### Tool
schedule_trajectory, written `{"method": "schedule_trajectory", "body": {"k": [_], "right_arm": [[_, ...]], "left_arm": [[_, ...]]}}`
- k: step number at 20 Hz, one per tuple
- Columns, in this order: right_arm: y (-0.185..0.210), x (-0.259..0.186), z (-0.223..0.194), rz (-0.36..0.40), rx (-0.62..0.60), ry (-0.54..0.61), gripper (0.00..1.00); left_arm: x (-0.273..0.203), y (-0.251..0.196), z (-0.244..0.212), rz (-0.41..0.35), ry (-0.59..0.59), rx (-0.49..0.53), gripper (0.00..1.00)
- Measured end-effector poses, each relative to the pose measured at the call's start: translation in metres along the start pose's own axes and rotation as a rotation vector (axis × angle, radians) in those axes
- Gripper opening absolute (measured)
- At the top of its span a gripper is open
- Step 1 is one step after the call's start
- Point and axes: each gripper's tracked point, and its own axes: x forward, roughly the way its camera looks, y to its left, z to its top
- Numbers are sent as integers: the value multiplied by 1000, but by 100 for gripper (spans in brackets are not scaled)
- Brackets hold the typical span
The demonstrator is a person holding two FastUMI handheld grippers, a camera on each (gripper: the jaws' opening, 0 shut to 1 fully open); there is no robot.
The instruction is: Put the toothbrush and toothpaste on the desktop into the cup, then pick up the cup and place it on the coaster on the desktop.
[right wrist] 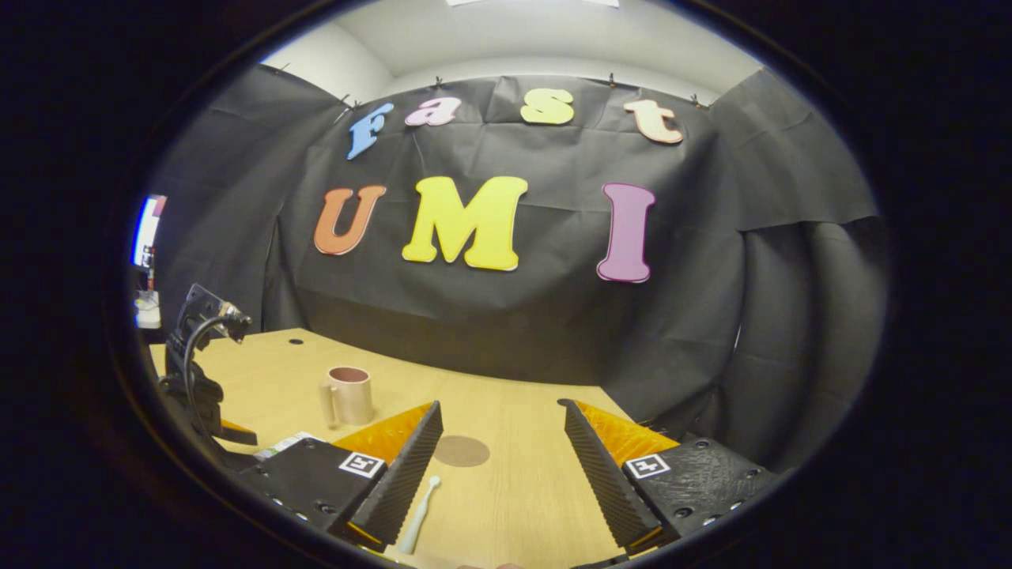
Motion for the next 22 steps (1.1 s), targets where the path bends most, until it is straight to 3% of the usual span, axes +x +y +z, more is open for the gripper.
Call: {"method": "schedule_trajectory", "body": {"k": [7, 9, 14, 16, 22], "right_arm": [[1, 4, -5, 8, 6, 20, 95], [0, 5, -6, 6, 13, 22, 95], [3, 9, -15, 13, 19, 48, 95], [7, 11, -21, 25, 25, 71, 95], [22, 30, -62, 82, 80, 211, 95]], "left_arm": [[11, 6, -19, 22, 70, -31, 93], [12, 9, -20, 38, 77, -37, 80], [11, 7, -20, 31, 73, -25, 65], [12, 8, -20, 30, 72, -26, 49], [10, 3, -19, 15, 66, -43, 44]]}}
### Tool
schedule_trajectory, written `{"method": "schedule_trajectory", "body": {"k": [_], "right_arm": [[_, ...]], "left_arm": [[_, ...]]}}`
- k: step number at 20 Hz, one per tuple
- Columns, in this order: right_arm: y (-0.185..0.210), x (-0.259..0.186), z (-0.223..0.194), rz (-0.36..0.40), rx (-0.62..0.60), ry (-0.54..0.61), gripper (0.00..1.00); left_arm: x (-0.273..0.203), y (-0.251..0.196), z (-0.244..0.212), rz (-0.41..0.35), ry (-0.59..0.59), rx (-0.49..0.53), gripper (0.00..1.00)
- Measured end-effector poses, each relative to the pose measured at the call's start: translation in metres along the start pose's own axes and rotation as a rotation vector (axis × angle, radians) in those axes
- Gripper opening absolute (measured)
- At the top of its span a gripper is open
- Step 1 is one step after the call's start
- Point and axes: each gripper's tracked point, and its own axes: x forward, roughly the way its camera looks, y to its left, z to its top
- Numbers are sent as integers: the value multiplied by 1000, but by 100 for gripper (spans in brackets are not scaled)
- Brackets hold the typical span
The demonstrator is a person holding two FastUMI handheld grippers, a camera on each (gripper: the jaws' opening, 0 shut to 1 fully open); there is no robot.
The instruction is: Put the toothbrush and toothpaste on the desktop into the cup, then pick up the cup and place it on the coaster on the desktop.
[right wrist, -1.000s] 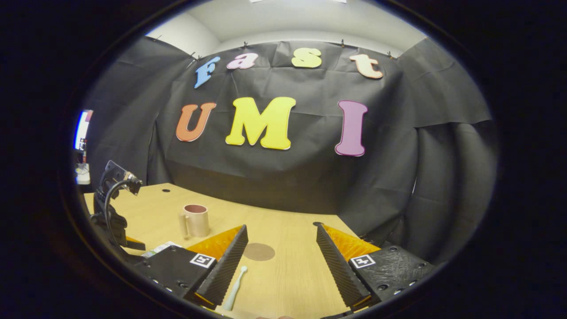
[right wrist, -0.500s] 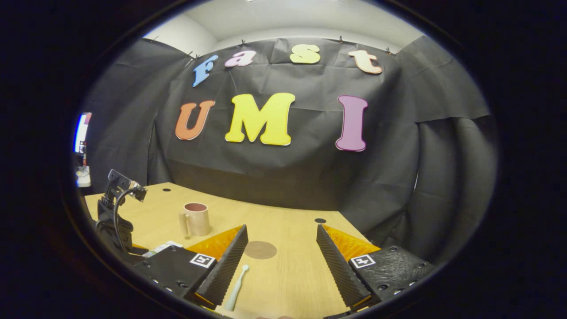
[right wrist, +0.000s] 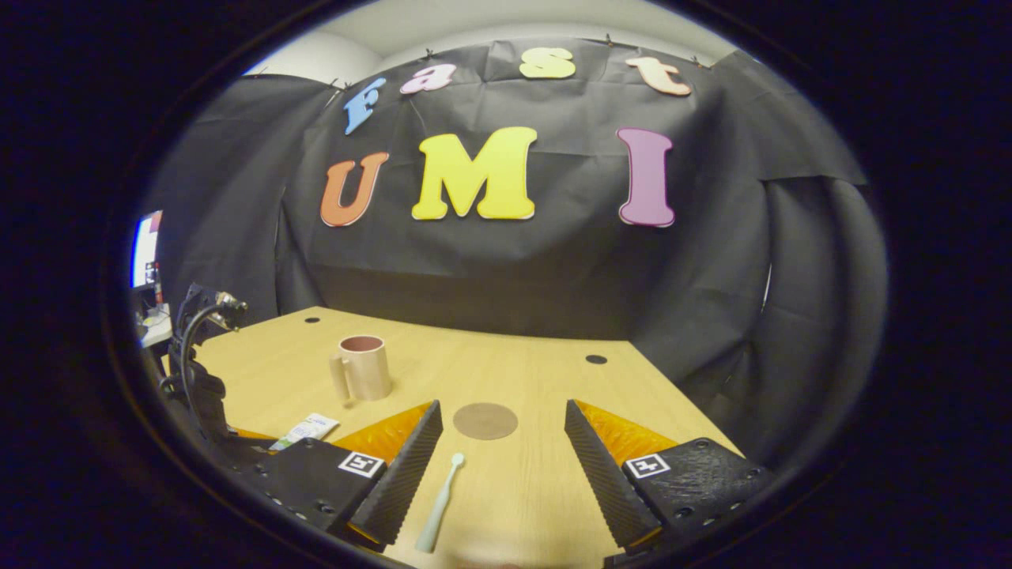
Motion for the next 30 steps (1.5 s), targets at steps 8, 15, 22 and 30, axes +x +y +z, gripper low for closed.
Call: {"method": "schedule_trajectory", "body": {"k": [8, 15, 22, 30], "right_arm": [[32, 38, -87, 31, -25, 259, 95], [53, 48, -125, 66, 3, 366, 95], [42, 48, -131, 27, 61, 414, 63], [40, 50, -128, 74, 90, 408, 1]], "left_arm": [[-34, -5, 51, 12, -243, 99, 43], [-74, -3, 93, -4, -439, 21, 43], [-84, -6, 99, -20, -472, -10, 43], [-69, -14, 80, -41, -388, -22, 43]]}}
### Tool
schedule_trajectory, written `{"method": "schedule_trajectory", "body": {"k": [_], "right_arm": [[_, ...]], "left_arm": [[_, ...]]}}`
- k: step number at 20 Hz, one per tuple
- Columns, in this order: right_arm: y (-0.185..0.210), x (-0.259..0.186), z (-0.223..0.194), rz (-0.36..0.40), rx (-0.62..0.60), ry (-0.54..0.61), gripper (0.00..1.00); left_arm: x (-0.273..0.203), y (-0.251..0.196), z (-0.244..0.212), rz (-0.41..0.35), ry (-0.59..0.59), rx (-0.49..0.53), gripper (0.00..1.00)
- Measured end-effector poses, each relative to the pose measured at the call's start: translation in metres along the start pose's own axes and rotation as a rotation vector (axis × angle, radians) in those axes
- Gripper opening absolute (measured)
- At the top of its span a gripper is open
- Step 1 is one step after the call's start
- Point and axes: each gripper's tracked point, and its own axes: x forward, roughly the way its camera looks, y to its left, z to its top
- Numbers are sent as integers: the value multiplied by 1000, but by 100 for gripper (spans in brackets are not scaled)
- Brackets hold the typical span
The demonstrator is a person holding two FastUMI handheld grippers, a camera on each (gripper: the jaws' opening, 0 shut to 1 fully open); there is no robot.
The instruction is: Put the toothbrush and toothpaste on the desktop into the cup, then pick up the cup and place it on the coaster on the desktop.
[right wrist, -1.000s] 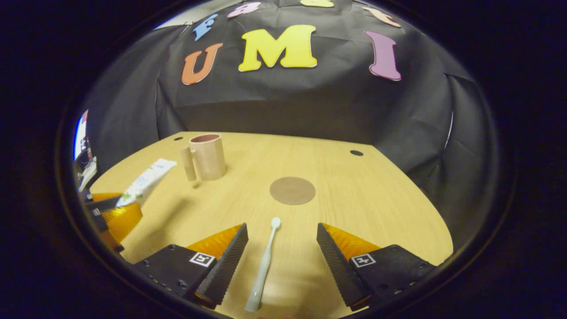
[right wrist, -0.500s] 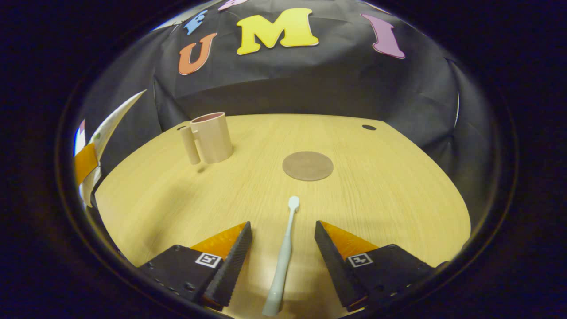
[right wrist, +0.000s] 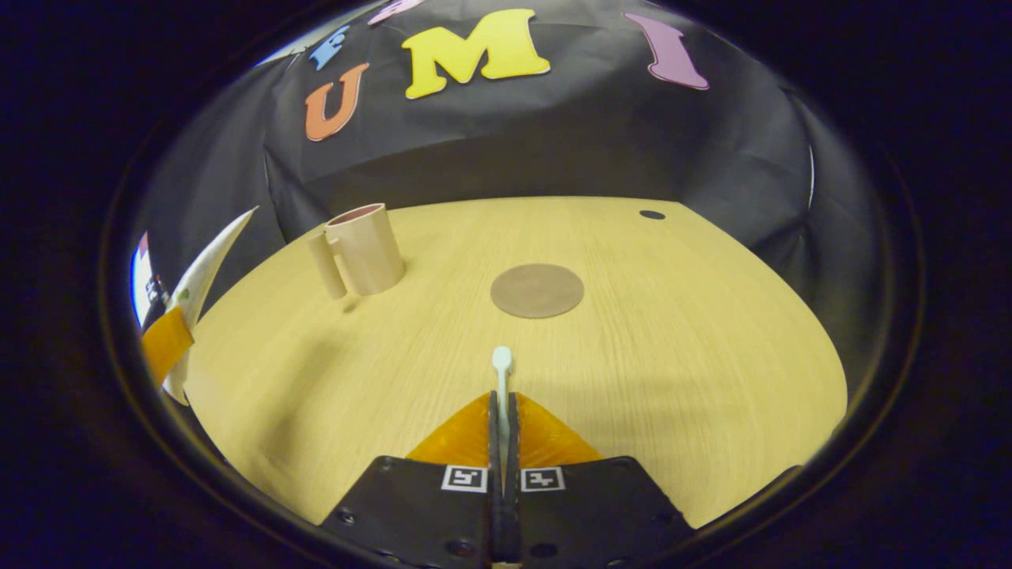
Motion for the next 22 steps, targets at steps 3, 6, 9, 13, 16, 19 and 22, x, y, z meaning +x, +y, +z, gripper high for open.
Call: {"method": "schedule_trajectory", "body": {"k": [3, 6, 9, 13, 16, 19, 22], "right_arm": [[4, -12, 20, 36, 32, -86, 1], [8, -41, 49, 39, 16, -227, 1], [20, -78, 69, 57, -11, -335, 0], [32, -133, 95, 84, -32, -480, 0], [37, -167, 104, 106, -43, -538, 0], [35, -185, 110, 105, -47, -575, 0], [33, -195, 113, 112, -35, -585, 0]], "left_arm": [[-2, 5, 7, 10, -16, -1, 43], [-3, 10, 12, 15, -32, -15, 43], [-4, 10, 14, 14, -38, -22, 43], [-12, 1, 27, -24, -68, -30, 43], [-22, 0, 30, -22, -64, -23, 43], [-31, -5, 39, -41, -79, -42, 43], [-34, -7, 39, -70, -42, -69, 43]]}}
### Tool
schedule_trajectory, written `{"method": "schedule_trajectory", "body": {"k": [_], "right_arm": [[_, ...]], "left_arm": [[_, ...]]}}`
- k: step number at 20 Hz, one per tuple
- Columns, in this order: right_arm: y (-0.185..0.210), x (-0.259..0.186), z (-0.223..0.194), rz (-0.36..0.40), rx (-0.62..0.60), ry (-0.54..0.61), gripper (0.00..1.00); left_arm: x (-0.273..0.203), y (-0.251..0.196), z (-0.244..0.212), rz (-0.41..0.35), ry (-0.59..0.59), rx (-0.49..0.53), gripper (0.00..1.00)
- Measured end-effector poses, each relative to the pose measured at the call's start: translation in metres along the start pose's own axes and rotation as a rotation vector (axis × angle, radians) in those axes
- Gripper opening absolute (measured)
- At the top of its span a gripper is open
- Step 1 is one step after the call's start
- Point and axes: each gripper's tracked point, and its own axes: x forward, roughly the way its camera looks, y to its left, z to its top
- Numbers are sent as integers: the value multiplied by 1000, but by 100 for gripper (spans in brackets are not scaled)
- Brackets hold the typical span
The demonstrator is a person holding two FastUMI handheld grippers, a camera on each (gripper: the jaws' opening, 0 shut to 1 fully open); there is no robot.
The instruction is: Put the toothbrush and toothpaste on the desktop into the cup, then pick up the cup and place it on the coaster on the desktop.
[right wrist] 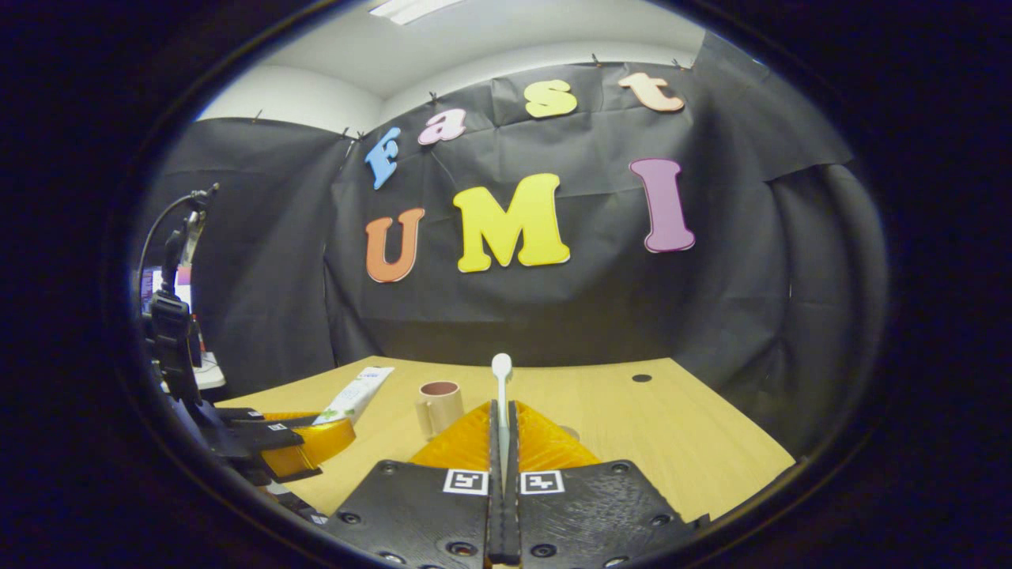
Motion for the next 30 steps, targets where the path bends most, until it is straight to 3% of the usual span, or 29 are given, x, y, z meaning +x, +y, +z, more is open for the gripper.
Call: {"method": "schedule_trajectory", "body": {"k": [6, 11, 18, 22, 26, 30], "right_arm": [[-8, -2, 7, -13, 1, -20, 0], [-24, 5, 3, -29, 32, -7, 0], [-33, 20, -10, -50, 35, 24, 1], [-35, 22, -15, -49, 45, 35, 0], [-34, 24, -17, -47, 45, 46, 0], [-33, 26, -20, -39, 36, 48, 0]], "left_arm": [[57, 14, 49, 41, -87, 4, 43], [133, 21, 90, -1, -145, -19, 43], [234, 36, 78, 21, -143, 40, 44], [248, 22, 70, -48, -135, 18, 44], [245, 20, 80, -65, -173, 36, 46], [244, 20, 78, -53, -160, 69, 41]]}}
